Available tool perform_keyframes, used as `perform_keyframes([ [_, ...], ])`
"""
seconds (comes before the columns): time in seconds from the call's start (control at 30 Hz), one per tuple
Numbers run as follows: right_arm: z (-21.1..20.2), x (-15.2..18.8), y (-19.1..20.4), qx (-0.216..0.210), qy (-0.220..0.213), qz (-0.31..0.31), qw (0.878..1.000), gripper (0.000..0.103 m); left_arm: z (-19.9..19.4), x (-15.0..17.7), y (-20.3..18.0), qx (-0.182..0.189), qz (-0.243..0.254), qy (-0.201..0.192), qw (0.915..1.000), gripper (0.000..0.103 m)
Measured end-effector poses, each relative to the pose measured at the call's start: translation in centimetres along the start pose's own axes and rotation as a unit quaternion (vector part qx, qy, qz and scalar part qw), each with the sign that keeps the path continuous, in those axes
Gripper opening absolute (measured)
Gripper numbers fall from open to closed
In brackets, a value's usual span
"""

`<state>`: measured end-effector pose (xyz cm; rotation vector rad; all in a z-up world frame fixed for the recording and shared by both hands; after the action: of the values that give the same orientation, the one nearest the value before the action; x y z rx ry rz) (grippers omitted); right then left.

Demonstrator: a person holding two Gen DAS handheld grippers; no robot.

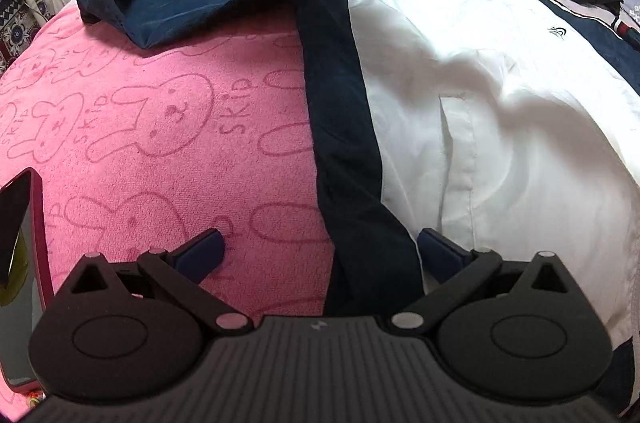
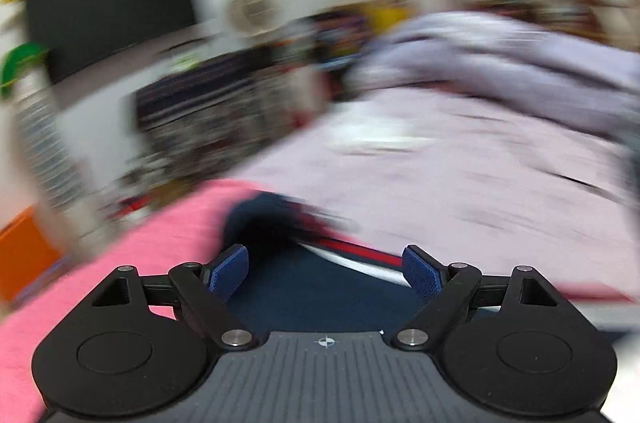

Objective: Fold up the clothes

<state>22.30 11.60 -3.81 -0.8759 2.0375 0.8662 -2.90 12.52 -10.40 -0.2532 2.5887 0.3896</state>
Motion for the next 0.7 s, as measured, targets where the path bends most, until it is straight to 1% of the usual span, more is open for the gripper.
perform_keyframes([
  [0.03, -1.8, 1.9, -1.9, 0.054, 0.007, 0.015, 0.998, 0.084, 0.0, 0.0, 0.0, -0.001, -0.001, 0.000, 1.0000, 0.103],
  [0.07, -3.1, 3.7, -3.5, 0.093, 0.022, 0.025, 0.995, 0.084, -0.1, 0.0, 0.0, -0.001, -0.001, 0.000, 1.0000, 0.103],
  [0.1, -3.7, 5.6, -4.6, 0.114, 0.048, 0.032, 0.992, 0.083, -0.1, 0.0, -0.1, -0.002, -0.002, 0.001, 1.0000, 0.103],
  [0.13, -3.8, 7.1, -5.3, 0.124, 0.069, 0.036, 0.989, 0.080, -0.1, 0.0, -0.1, -0.002, -0.001, 0.002, 1.0000, 0.103],
  [0.2, -2.0, 8.8, -6.6, 0.134, 0.095, 0.035, 0.986, 0.080, -0.1, -0.1, -0.2, -0.002, -0.001, 0.005, 1.0000, 0.103],
  [0.23, -0.2, 9.3, -7.1, 0.127, 0.108, 0.038, 0.985, 0.084, -0.2, -0.1, -0.2, -0.002, -0.001, 0.005, 1.0000, 0.103],
  [0.27, 1.6, 8.9, -7.8, 0.116, 0.096, 0.037, 0.988, 0.092, -0.2, -0.1, -0.2, -0.002, -0.002, 0.004, 1.0000, 0.103],
  [0.3, 3.7, 8.2, -8.2, 0.102, 0.095, 0.027, 0.990, 0.103, -0.2, 0.0, -0.1, -0.002, -0.002, 0.003, 1.0000, 0.103],
  [0.37, 7.2, 5.5, -8.3, 0.071, 0.108, -0.004, 0.992, 0.103, -0.3, 0.0, -0.2, -0.002, -0.001, 0.003, 1.0000, 0.103],
  [0.4, 8.0, 4.1, -8.0, 0.055, 0.121, -0.009, 0.991, 0.094, -0.3, 0.0, -0.2, -0.002, 0.000, 0.005, 1.0000, 0.103],
  [0.43, 7.8, 2.6, -7.8, 0.041, 0.118, -0.007, 0.992, 0.081, -0.3, -0.1, -0.2, -0.003, -0.001, 0.007, 1.0000, 0.103],
  [0.47, 6.7, 1.6, -7.7, 0.030, 0.096, -0.003, 0.995, 0.080, -0.3, -0.1, -0.3, -0.004, -0.001, 0.008, 1.0000, 0.103],
  [0.5, 5.3, 0.8, -7.6, 0.020, 0.067, 0.002, 0.998, 0.082, -0.3, -0.2, -0.4, -0.005, 0.000, 0.009, 1.0000, 0.103],
  [0.53, 3.4, 0.6, -7.6, 0.021, 0.039, 0.006, 0.999, 0.086, -0.3, -0.2, -0.4, -0.005, -0.001, 0.010, 0.9999, 0.103],
  [0.6, -0.6, 1.7, -8.3, 0.063, 0.006, 0.012, 0.998, 0.088, -0.2, -0.3, -0.5, -0.006, 0.000, 0.012, 0.9999, 0.103],
  [0.63, -2.8, 2.9, -9.0, 0.091, -0.001, 0.016, 0.996, 0.088, -0.2, -0.4, -0.6, -0.006, 0.000, 0.013, 0.9999, 0.103],
  [0.7, -6.5, 6.3, -11.1, 0.151, 0.009, 0.030, 0.988, 0.089, 0.0, -0.5, -0.5, -0.005, 0.000, 0.014, 0.9999, 0.103],
])
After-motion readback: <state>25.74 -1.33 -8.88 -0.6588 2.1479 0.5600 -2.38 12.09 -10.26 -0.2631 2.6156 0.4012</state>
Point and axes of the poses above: each gripper's, at about its wrist camera, not at the fingertips, and z roughly the way its jaws point, y to its left, x to its underside, the point moved 4 cm from there along z, roughly the way its jaws point, and after that the axes turned 14 degrees about -x, right-handed, at the moved point
